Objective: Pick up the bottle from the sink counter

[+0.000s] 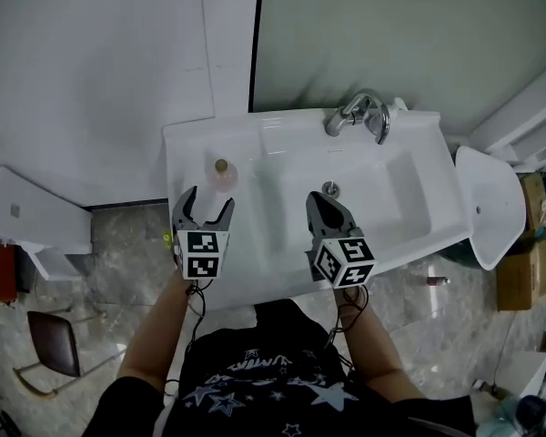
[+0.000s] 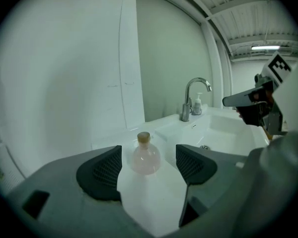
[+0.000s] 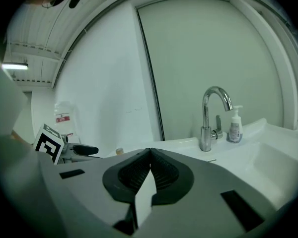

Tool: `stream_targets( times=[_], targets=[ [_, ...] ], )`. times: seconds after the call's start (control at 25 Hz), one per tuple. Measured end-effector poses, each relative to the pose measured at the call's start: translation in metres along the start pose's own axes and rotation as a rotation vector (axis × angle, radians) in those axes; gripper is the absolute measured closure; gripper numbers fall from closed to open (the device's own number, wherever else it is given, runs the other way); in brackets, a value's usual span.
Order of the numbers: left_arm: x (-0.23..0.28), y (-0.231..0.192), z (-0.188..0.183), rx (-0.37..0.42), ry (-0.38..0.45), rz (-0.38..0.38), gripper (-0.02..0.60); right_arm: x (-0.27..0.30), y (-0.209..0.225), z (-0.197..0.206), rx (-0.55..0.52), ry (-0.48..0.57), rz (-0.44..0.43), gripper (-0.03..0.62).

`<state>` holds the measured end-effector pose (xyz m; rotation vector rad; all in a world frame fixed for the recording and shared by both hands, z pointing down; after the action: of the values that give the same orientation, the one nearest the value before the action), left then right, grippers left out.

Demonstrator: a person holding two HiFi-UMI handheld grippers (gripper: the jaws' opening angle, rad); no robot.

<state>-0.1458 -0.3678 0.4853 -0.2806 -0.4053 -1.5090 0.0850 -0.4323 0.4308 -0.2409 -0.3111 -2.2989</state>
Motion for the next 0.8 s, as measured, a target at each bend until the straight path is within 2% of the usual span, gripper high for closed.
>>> stream_targets(
  times=[0.16, 0.32, 0.6, 0.64, 0.8],
  targets=[
    [0.041, -0.003, 0.000, -0.041, -0.027, -0.046, 0.225, 0.035, 0.023, 0.002, 0.012, -0.035, -0.045, 0.591],
    [0.070, -0.006, -0.002, -0.121, -0.036, -0.091, 0.225, 0.059, 0.041, 0.009, 0.022, -0.082, -0.084, 0.591],
    [0.102, -0.006, -0.007, -0.134, -0.012, -0.160, 0.229, 0.088, 0.062, 0.021, 0.034, -0.133, -0.120, 0.591],
    [0.104, -0.007, -0.009, -0.138, -0.006, -0.178, 0.241, 0.091, 0.064, 0.022, 0.037, -0.136, -0.123, 0.591],
    [0.105, -0.013, -0.007, -0.165, -0.004, -0.260, 0.386, 0.095, 0.070, 0.027, 0.049, -0.150, -0.133, 0.591]
  ],
)
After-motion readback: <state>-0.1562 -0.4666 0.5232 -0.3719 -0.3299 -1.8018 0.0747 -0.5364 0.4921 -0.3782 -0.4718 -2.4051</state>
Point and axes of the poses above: the fingertips, and each gripper's own axes: x forward along the fingers, y to its right, z out of its underside, the point moved 5 cm from there along -x, backward along the fingers, and after that the axes turned 2 degrees about z, right-handed, at the moved point
